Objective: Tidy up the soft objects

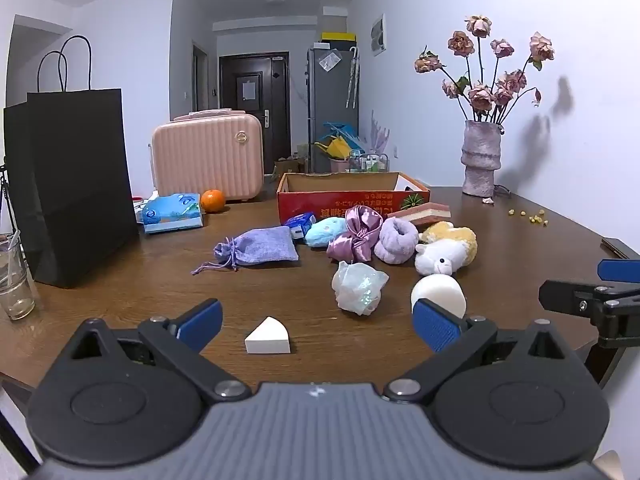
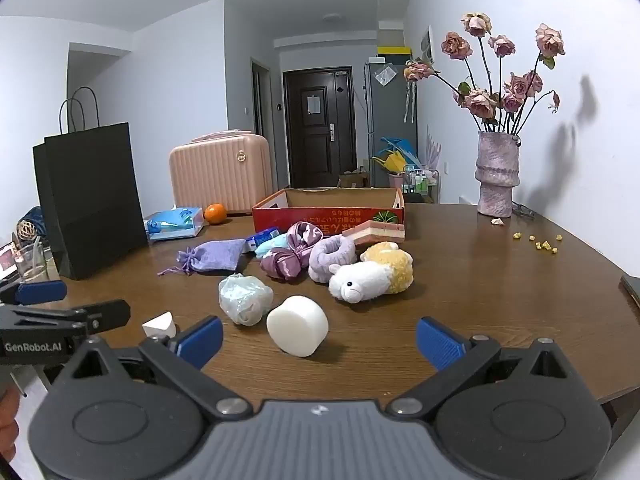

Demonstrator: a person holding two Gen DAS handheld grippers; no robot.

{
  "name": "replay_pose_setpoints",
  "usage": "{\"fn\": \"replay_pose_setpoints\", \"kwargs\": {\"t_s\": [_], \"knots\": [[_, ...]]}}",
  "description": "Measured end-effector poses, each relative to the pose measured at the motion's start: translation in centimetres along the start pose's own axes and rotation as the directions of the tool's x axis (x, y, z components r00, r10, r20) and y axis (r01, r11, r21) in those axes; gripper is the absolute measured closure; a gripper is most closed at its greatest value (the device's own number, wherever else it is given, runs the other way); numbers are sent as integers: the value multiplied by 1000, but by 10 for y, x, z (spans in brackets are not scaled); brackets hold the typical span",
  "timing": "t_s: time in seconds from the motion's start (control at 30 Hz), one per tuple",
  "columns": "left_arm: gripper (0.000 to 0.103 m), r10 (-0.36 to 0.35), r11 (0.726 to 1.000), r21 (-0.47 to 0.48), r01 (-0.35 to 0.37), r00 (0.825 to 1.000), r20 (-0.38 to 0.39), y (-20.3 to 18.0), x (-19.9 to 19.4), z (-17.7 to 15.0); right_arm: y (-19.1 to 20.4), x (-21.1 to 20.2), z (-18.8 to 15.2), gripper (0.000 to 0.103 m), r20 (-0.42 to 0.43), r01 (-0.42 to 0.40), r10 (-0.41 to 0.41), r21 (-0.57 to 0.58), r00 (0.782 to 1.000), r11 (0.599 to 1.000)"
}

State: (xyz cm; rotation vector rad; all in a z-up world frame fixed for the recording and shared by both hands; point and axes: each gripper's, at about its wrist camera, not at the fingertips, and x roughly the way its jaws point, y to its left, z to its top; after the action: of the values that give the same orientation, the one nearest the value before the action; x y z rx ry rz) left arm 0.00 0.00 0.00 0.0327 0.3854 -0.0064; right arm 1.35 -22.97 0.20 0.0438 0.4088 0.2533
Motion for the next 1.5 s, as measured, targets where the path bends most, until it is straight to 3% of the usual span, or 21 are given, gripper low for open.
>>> {"fn": "replay_pose_setpoints", "kwargs": {"t_s": [0.27, 1.5], "knots": [[0, 1, 1000, -5, -1, 1000, -24, -2, 4, 1, 2, 0, 0, 0, -6, 5, -5, -9, 1000, 1000], [0, -1, 1000, -2, 1, 1000, -3, 2, 1, 0, 3, -1, 0, 0, 1, 9, -9, -14, 1000, 1000]]}}
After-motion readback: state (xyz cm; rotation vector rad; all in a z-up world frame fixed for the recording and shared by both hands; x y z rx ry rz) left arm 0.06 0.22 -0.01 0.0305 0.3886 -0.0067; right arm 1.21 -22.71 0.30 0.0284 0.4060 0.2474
